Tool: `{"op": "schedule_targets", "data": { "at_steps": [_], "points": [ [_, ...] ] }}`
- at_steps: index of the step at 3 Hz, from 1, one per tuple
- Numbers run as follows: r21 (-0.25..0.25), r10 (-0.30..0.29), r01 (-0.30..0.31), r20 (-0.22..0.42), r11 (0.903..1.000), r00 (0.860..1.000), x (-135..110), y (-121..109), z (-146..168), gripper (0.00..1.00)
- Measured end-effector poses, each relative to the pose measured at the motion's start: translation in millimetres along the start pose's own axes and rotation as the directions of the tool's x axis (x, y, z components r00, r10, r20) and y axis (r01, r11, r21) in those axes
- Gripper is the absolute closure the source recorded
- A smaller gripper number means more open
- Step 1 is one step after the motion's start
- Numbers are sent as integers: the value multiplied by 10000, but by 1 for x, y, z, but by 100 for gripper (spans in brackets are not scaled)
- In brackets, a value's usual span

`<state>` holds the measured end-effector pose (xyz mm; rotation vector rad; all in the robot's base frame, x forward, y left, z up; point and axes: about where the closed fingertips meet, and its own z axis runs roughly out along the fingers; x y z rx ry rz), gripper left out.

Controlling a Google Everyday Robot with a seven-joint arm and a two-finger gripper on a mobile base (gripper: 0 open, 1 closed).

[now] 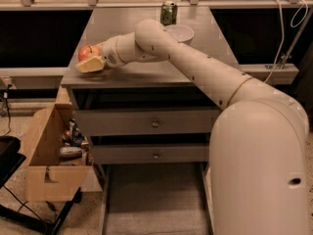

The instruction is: Place apple into bottom drawer

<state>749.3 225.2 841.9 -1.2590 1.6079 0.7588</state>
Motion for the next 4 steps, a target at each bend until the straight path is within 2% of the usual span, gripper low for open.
{"op": "schedule_targets", "data": {
  "at_steps": [1,4],
  "points": [
    [-1,0,0,0,10000,10000,0,0,0,0],
    [-154,6,-6,-15,9999,10000,1,6,9,73]
  ]
}}
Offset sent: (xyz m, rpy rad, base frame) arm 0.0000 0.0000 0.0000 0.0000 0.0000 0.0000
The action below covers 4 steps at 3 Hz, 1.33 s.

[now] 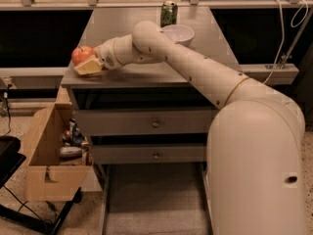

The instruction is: Place apple into bottom drawer

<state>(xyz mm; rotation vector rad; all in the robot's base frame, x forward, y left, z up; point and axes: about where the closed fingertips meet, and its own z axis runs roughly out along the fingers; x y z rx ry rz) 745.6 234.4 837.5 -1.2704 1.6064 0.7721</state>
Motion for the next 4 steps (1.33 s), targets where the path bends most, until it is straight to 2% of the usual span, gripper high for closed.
{"op": "schedule_targets", "data": {
  "at_steps": [1,2,3,4],
  "points": [
    [-19,-174,173,-139,9998,9998,-19,-6,-19,96],
    [249,-395,402,-275,9989,9988,-53,-5,-61,100],
    [865,-412,442,-360,9953,9985,-80,12,-115,100],
    [1830,-391,378,36,9824,9992,-105,51,-176,100]
  ]
}}
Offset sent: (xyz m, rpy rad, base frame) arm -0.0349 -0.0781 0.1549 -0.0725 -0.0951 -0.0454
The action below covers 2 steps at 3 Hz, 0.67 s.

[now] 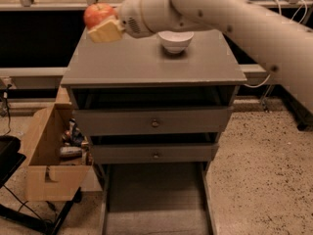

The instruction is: Place apple into bottom drawer

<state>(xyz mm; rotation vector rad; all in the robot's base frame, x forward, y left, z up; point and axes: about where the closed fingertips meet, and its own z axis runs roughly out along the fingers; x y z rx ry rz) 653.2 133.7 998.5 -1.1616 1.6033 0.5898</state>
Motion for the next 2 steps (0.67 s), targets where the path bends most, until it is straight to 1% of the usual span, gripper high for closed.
{"op": "schedule_targets", "data": {
  "at_steps": [1,2],
  "points": [
    [674,522,-548,384,9962,9979,-16,50,-54,100],
    [377,1366,-1383,436,9897,9897,-5,127,-68,100]
  ]
}}
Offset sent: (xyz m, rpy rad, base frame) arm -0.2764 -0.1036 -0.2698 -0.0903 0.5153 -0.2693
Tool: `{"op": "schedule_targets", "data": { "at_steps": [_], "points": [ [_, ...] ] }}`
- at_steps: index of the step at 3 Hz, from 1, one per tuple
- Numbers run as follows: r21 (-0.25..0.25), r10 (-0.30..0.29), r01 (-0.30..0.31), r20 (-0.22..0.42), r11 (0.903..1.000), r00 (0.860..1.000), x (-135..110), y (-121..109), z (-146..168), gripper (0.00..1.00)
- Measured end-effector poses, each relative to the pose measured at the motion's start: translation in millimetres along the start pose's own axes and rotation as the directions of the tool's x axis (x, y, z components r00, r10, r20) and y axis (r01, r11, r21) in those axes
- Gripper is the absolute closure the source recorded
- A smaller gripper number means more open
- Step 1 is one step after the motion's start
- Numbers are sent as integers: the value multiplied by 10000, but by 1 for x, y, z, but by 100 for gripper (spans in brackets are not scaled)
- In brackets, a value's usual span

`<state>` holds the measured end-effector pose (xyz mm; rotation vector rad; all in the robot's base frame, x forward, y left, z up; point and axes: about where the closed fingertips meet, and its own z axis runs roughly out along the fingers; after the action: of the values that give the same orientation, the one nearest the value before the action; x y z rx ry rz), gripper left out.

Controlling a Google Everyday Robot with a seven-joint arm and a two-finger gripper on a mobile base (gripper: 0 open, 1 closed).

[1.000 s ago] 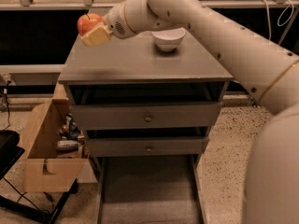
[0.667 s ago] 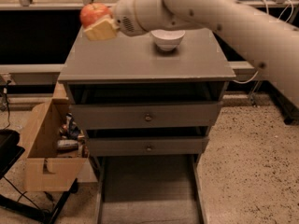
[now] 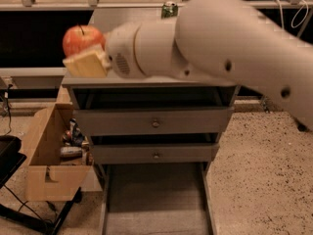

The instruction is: Place apple into bottom drawer

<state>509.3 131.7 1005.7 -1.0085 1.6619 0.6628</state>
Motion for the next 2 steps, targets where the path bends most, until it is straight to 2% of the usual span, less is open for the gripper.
{"op": "schedule_targets", "data": {
  "at_steps": [1,2],
  "points": [
    [-281,1027,-1049,-714,9941,9921,88,29,-6,100],
    [97,2672,-2726,-2348,9621,9346,274,5,-27,100]
  ]
}}
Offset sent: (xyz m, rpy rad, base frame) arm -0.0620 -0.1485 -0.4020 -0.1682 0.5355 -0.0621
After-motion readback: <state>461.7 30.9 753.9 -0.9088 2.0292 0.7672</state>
